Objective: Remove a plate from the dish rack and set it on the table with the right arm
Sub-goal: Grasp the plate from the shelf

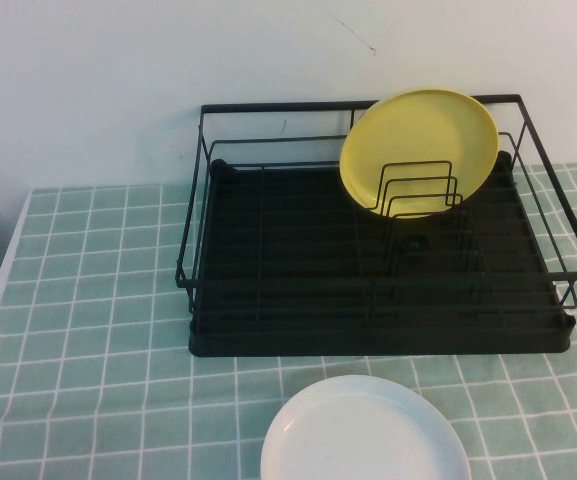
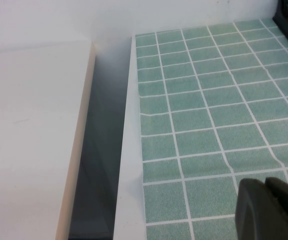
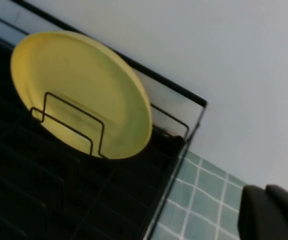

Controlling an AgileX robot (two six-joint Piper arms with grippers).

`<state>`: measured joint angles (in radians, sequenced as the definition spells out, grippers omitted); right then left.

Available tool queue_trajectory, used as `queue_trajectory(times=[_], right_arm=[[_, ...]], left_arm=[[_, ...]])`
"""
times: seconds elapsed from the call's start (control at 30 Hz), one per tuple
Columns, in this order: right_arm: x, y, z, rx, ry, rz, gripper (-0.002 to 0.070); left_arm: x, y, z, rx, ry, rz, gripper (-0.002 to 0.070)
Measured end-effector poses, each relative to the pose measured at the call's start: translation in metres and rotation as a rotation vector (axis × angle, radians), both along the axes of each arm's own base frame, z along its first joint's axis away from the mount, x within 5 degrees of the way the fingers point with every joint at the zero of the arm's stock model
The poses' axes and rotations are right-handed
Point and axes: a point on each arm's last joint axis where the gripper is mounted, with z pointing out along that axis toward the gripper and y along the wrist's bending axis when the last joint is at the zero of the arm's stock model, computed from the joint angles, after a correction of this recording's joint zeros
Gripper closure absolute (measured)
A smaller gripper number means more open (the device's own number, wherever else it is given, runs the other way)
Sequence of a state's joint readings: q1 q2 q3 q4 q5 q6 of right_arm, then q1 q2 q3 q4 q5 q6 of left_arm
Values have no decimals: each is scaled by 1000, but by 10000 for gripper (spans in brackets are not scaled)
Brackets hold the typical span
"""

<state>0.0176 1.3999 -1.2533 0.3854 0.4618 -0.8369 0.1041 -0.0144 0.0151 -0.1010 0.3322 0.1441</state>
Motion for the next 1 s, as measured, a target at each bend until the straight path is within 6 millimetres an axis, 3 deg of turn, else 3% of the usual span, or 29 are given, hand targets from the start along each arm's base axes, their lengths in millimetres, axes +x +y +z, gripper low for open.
queue_trajectory(times=[0.3,0.37,0.47,0.57,0.63,1.0], right_arm=[[92,62,-55,-177,58,303,647],[109,71,-63,-183,69,327,584],[130,76,-74,-187,83,347,430],[143,79,-76,-189,74,354,307],[149,80,-76,-189,63,354,270],[170,83,-111,-191,100,348,244]], left_arm=[[0,0,0,0,0,0,678],[0,0,0,0,0,0,678],[0,0,0,0,0,0,678],[0,0,0,0,0,0,678],[0,0,0,0,0,0,678],[0,0,0,0,0,0,678]])
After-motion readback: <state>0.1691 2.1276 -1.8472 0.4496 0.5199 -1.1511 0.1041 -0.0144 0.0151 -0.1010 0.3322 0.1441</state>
